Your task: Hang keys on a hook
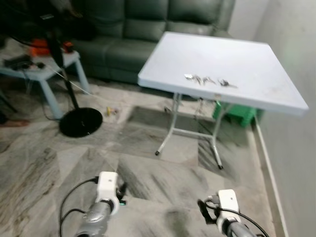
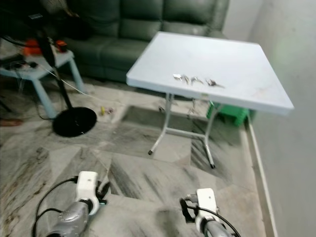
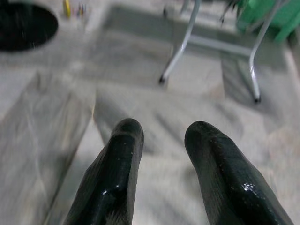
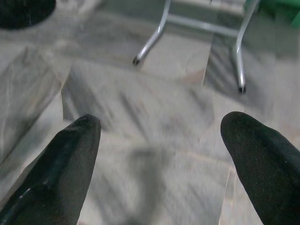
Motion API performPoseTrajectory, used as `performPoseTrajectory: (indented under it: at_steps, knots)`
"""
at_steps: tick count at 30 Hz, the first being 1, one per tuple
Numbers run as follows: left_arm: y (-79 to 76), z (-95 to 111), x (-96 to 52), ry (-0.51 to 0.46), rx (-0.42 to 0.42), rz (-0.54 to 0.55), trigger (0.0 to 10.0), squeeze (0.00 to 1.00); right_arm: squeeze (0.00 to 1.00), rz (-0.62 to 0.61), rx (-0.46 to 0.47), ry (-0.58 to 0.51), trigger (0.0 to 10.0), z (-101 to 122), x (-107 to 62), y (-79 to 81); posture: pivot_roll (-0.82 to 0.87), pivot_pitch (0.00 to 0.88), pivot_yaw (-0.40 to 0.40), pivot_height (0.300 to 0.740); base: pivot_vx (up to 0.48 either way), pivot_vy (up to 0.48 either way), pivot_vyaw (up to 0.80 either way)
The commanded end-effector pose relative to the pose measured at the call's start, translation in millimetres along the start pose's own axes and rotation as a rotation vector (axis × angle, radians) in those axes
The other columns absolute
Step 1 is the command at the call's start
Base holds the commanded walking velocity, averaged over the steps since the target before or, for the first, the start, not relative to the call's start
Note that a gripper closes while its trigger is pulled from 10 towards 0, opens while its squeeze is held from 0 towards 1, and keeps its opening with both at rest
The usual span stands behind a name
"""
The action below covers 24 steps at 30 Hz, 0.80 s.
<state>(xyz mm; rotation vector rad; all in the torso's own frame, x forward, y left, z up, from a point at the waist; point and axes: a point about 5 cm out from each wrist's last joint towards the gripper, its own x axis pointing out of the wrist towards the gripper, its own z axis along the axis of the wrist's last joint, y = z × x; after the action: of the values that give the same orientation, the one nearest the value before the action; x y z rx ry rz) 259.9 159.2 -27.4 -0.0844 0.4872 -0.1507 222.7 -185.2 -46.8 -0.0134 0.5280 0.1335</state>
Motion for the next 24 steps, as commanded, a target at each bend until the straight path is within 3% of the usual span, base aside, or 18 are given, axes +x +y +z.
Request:
performPoseTrajectory:
  at_steps: [1, 5, 10, 13, 17, 21, 23, 24]
  knots:
    - [-7.5, 13.4, 5.9, -0.054, 0.001, -0.036, 10.0, 0.0, 0.0, -0.015, -0.008, -0.05, 10.0, 10.7, 2.4, -5.8, 0.09, 0.0, -0.042, 0.74, 0.0, 0.0, 0.0]
    - [-8.5, 33.3, 9.4, -0.155, -0.001, -0.073, 10.0, 0.0, 0.0, -0.023, -0.013, -0.17, 10.0, 32.5, 5.9, -10.7, 0.09, 0.0, -0.04, 0.74, 0.0, 0.0, 0.0]
    - [-6.7, 54.1, 7.4, -0.288, -0.031, -0.105, 10.0, 0.0, 0.0, -0.049, 0.052, -0.39, 10.0, 63.1, 1.0, -19.3, 0.09, 0.0, -0.036, 0.74, 0.0, 0.0, 0.0]
    - [-5.8, 61.3, 5.4, -0.337, -0.033, -0.107, 10.0, 0.0, 0.0, -0.048, 0.074, -0.456, 10.0, 72.0, -2.3, -19.3, 0.09, 0.0, -0.036, 0.74, 0.0, 0.0, 0.0]
    - [-10.4, 77.2, 2.3, -0.418, -0.045, -0.131, 10.0, 0.0, 0.0, -0.017, 0.082, -0.56, 10.0, 89.1, -9.7, -12.1, 0.09, 0.0, -0.03, 0.74, 0.0, 0.0, 0.0]
    - [-24.6, 111.9, -5.0, -0.544, -0.044, -0.195, 10.0, 0.0, 0.0, 0.04, 0.097, -0.728, 10.0, 131.1, -21.2, 1.2, 0.08, 0.0, -0.024, 0.74, 0.0, 0.0, 0.0]
    - [-25.5, 114.9, -5.3, -0.55, -0.049, -0.198, 10.0, 0.0, 0.0, 0.047, 0.098, -0.739, 10.0, 135.0, -22.1, 2.3, 0.08, 0.0, -0.022, 0.74, 0.0, 0.0, 0.0]
    - [-28.6, 127.5, -7.2, -0.581, -0.047, -0.203, 10.0, 0.0, 0.0, 0.076, 0.11, -0.779, 10.0, 149.9, -25.1, 5.1, 0.08, 0.0, -0.021, 0.74, 0.0, 0.0, 0.0]
